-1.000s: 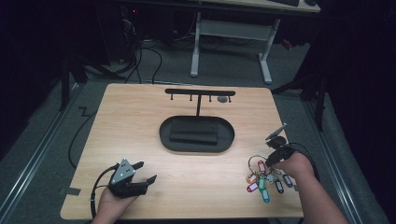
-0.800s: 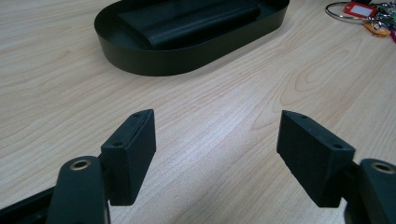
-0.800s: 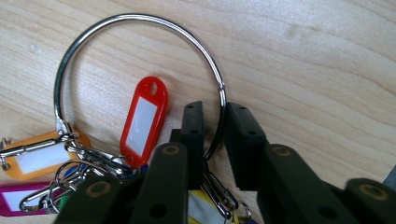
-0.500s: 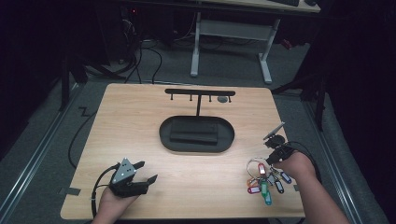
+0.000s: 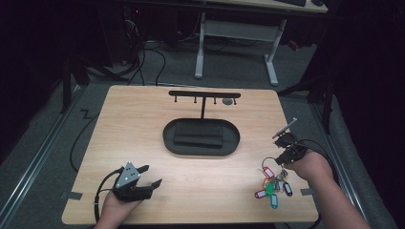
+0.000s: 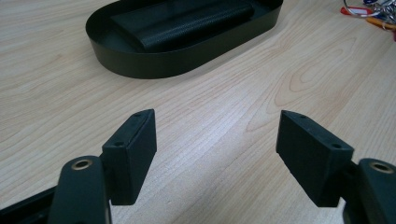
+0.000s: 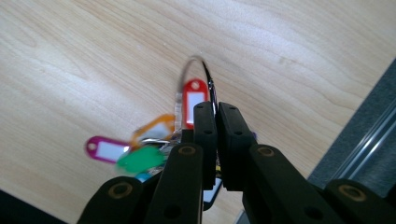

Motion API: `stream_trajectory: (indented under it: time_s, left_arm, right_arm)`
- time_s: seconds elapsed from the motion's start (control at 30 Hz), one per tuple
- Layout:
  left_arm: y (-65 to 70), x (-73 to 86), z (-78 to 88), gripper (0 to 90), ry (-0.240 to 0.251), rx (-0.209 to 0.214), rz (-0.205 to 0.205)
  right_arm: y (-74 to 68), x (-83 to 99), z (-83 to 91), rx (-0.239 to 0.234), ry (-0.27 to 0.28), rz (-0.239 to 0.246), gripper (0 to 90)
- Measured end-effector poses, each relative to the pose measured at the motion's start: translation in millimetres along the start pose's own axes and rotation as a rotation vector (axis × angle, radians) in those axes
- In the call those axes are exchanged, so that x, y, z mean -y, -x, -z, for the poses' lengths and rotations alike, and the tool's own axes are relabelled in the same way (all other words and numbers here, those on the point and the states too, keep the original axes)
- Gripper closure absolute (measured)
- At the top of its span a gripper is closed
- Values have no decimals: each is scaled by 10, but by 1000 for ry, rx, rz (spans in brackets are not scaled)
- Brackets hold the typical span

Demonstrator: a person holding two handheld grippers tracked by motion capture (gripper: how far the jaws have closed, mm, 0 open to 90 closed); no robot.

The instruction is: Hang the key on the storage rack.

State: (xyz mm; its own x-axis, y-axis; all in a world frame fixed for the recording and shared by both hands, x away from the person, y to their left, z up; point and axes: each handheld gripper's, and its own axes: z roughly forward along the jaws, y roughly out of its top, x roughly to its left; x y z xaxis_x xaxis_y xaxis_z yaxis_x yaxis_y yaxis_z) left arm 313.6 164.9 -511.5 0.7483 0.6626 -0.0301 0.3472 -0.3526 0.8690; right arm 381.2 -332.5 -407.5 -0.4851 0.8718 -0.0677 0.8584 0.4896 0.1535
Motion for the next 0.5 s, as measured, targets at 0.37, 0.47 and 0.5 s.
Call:
stream_trajectory:
  time_s: [0.37, 0.47, 0.5]
  left_arm:
    - [5, -2, -8, 299, -3, 6, -4]
    - [5, 0, -9, 299, -4, 7, -4]
    - [5, 0, -9, 300, -4, 7, -4]
  right_arm:
    - [-55, -41, 299, 24, 21, 20, 879]
    - [-76, -72, 400, 31, 23, 33, 879]
    - [-76, -72, 400, 31, 23, 33, 879]
